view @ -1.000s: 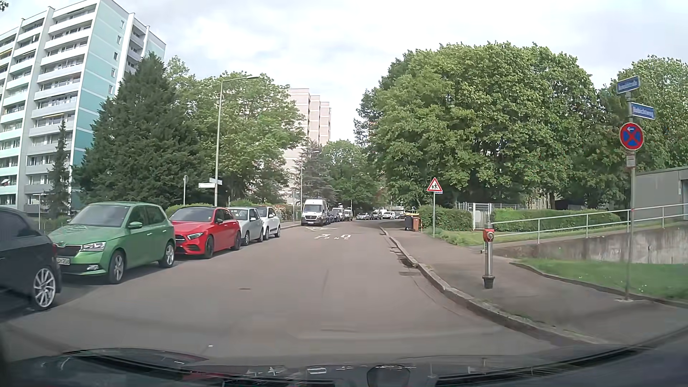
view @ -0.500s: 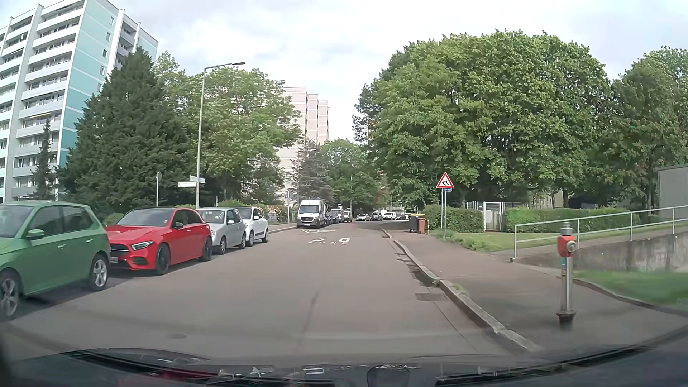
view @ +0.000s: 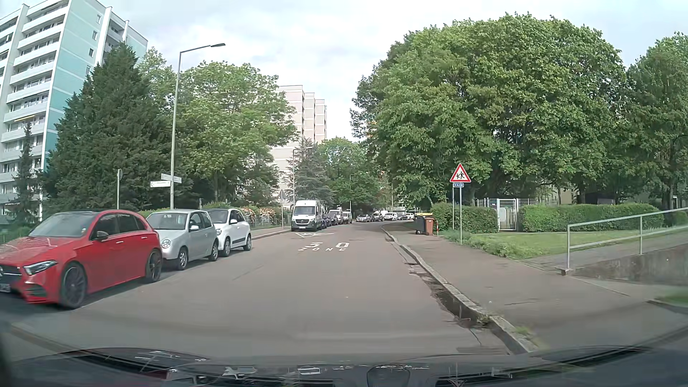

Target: Follow the waypoints while adhering to traffic rules and regulations

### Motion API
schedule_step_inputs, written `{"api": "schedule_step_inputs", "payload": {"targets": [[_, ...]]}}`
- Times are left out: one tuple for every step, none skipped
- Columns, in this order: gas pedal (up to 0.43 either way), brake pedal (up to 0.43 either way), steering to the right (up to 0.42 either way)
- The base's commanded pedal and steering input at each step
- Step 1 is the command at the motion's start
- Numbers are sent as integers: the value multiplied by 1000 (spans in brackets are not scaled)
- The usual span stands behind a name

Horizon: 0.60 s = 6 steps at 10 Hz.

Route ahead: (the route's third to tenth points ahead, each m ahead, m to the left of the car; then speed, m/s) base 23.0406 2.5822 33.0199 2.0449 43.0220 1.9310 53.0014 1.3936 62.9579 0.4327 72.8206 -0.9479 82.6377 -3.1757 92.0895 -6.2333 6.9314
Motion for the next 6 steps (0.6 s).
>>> {"api": "schedule_step_inputs", "payload": {"targets": [[118,0,5],[118,0,5],[118,0,1],[118,0,1],[118,0,1],[118,0,6]]}}
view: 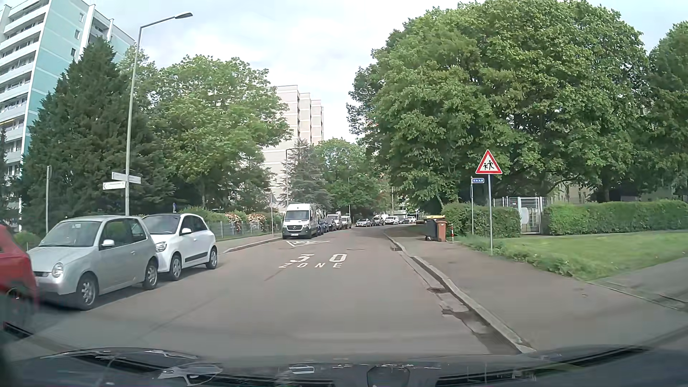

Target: Follow the waypoints while adhering to traffic rules and regulations

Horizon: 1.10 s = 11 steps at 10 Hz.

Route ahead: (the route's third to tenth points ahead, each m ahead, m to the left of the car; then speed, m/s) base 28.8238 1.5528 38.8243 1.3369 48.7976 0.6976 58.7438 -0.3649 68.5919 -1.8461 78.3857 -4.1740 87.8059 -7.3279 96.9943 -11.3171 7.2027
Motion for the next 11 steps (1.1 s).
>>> {"api": "schedule_step_inputs", "payload": {"targets": [[118,0,8],[118,0,6],[110,0,3],[110,0,3],[110,0,5],[87,0,5],[87,0,6],[87,0,6],[87,0,6],[87,0,6],[87,0,7]]}}
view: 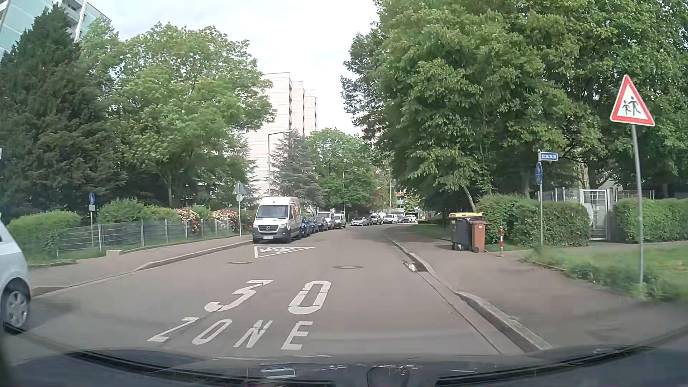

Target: Follow the waypoints while adhering to traffic rules and regulations

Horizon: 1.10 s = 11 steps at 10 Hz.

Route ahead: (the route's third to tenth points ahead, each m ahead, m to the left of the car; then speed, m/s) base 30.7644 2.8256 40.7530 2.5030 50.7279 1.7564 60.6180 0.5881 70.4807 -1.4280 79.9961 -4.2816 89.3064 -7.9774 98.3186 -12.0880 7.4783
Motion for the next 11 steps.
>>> {"api": "schedule_step_inputs", "payload": {"targets": [[87,0,6],[87,0,7],[87,0,7],[87,0,7],[87,0,7],[87,0,8],[87,0,8],[87,0,8],[79,0,8],[79,0,8],[79,0,8]]}}
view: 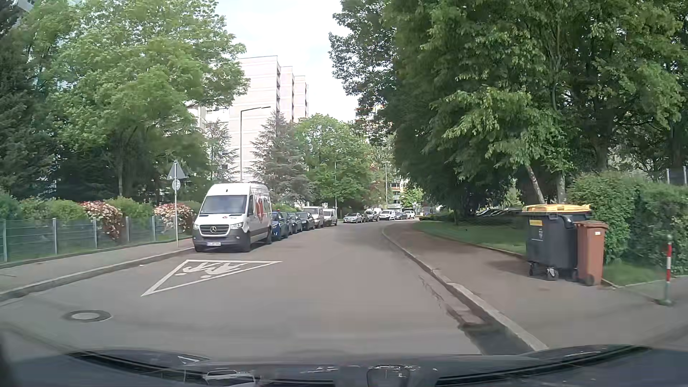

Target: Follow the waypoints while adhering to traffic rules and regulations

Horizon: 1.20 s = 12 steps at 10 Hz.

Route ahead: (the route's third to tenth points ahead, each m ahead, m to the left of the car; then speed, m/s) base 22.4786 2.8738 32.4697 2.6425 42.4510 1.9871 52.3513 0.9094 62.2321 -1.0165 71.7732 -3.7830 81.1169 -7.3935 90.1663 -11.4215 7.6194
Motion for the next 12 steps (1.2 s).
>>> {"api": "schedule_step_inputs", "payload": {"targets": [[79,0,4],[79,0,4],[79,0,3],[79,0,0],[79,0,-2],[79,0,-2],[79,0,-1],[79,0,-1],[79,0,-1],[79,0,-2],[79,0,0],[79,0,0]]}}
